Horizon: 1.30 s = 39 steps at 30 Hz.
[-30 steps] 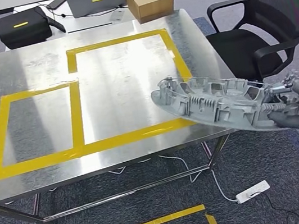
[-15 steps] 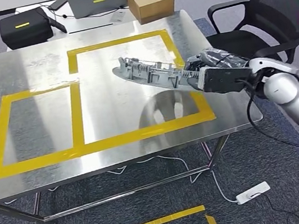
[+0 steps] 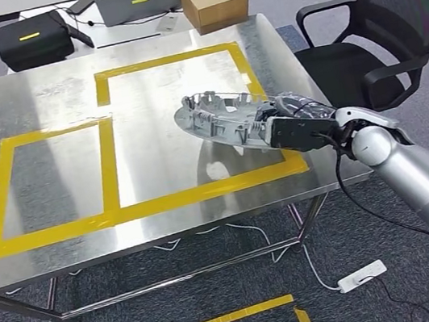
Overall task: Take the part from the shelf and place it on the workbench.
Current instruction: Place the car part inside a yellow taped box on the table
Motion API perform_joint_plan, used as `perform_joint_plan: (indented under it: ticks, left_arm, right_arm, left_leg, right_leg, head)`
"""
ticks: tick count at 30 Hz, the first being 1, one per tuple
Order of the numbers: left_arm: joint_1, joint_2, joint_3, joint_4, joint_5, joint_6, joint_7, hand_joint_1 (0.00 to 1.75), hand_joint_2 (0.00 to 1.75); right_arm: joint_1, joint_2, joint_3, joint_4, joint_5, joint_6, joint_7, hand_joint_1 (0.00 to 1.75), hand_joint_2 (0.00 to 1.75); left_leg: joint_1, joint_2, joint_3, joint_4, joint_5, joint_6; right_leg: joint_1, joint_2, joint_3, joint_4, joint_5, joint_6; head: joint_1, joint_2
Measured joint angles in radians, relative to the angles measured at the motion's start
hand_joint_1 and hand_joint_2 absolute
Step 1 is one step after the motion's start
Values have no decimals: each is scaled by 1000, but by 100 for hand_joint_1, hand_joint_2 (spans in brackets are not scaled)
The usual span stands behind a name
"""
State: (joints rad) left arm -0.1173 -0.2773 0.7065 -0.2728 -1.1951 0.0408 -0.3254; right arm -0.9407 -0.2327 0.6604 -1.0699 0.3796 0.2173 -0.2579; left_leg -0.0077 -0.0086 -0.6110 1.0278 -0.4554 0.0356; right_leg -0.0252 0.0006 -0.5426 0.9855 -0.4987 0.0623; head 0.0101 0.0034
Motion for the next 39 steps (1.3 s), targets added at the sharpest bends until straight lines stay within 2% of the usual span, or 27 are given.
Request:
perform_joint_plan:
  ticks: [16, 23, 27, 33, 39]
  left_arm:
    - [-1, 0, -7, -1, 2, -1, 2, 0, 0]
    - [-1, 0, -17, -6, 4, -19, -32, 0, 0]
    - [-1, 0, -19, -10, 12, 0, -31, 0, 0]
    - [4, 0, 3, -21, 113, -11, -44, 0, 0]
    - [7, 1, 9, -25, 116, -25, -66, 0, 0]
  right_arm:
    - [-3, 23, -10, 17, 11, 12, -3, 175, 175]
    - [-44, 112, -1, 19, 6, 70, 26, 175, 175]
    - [-68, 157, 25, 33, -11, 105, 14, 175, 175]
    - [-109, 193, 67, 66, -59, 127, 11, 175, 175]
    - [-155, 235, 103, 104, -86, 125, 16, 175, 175]
  left_leg:
    - [0, 0, 0, 0, 0, 0]
    - [1, 3, 1, 0, 0, 0]
    - [1, 2, 0, 0, 0, 0]
    - [1, 2, 0, 0, 0, 0]
    - [1, 1, 0, 0, 0, 0]
  right_leg:
    - [0, 0, 1, 0, 0, 0]
    - [1, 3, -1, 1, 0, -1]
    - [1, 2, -1, 2, -1, -2]
    - [1, 2, 0, 2, -1, -2]
    - [1, 1, 0, 2, -1, -2]
  head:
    - [0, 0]
    - [0, 0]
    - [0, 0]
    - [0, 0]
    - [0, 0]
